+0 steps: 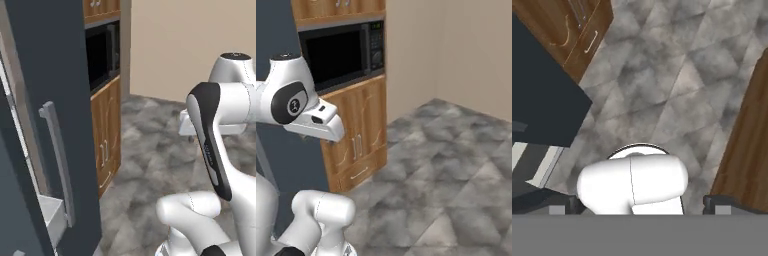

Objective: Take the bell pepper and bell pepper out of the freezer and place them in the tupperware container on the counter. Then put the tupperware containing the vegetables back in the freezer.

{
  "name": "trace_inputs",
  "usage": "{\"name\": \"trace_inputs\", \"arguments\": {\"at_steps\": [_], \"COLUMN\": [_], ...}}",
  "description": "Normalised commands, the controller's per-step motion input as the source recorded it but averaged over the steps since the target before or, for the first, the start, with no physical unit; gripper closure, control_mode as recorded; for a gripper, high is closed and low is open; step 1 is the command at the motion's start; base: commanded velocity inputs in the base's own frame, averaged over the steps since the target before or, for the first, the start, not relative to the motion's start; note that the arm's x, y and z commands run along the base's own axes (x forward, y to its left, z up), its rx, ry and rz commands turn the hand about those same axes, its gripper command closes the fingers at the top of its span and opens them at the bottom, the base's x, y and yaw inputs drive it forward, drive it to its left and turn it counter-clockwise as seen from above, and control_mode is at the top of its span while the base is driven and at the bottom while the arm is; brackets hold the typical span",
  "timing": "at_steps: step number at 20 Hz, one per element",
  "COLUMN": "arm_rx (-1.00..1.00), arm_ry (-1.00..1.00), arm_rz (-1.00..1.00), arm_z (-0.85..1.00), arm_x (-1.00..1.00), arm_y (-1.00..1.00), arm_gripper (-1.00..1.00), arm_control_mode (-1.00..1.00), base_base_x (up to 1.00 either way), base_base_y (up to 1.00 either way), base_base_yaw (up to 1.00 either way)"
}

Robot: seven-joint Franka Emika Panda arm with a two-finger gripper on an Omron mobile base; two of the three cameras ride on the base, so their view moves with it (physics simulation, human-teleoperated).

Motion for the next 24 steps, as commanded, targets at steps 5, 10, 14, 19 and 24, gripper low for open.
{"name": "trace_inputs", "arguments": {"at_steps": [5, 10, 14, 19, 24], "arm_rx": [0.00, 0.00, 0.00, 0.00, 0.00], "arm_ry": [0.00, 0.00, 0.00, 0.00, 0.00], "arm_rz": [0.00, 0.00, 0.00, 0.00, 0.00], "arm_z": [0.00, 0.00, 0.00, 0.00, 0.00], "arm_x": [0.00, 0.00, 0.00, 0.00, 0.00], "arm_y": [0.00, 0.00, 0.00, 0.00, 0.00], "arm_gripper": [-1.00, -1.00, -1.00, -1.00, -1.00], "arm_control_mode": [1.00, 1.00, 1.00, 1.00, 1.00], "base_base_x": [0.20, 0.31, 0.56, 0.45, 0.47], "base_base_y": [-0.08, -0.10, -0.22, -0.33, -0.05], "base_base_yaw": [0.83, 0.85, 0.80, 0.68, 0.37]}}
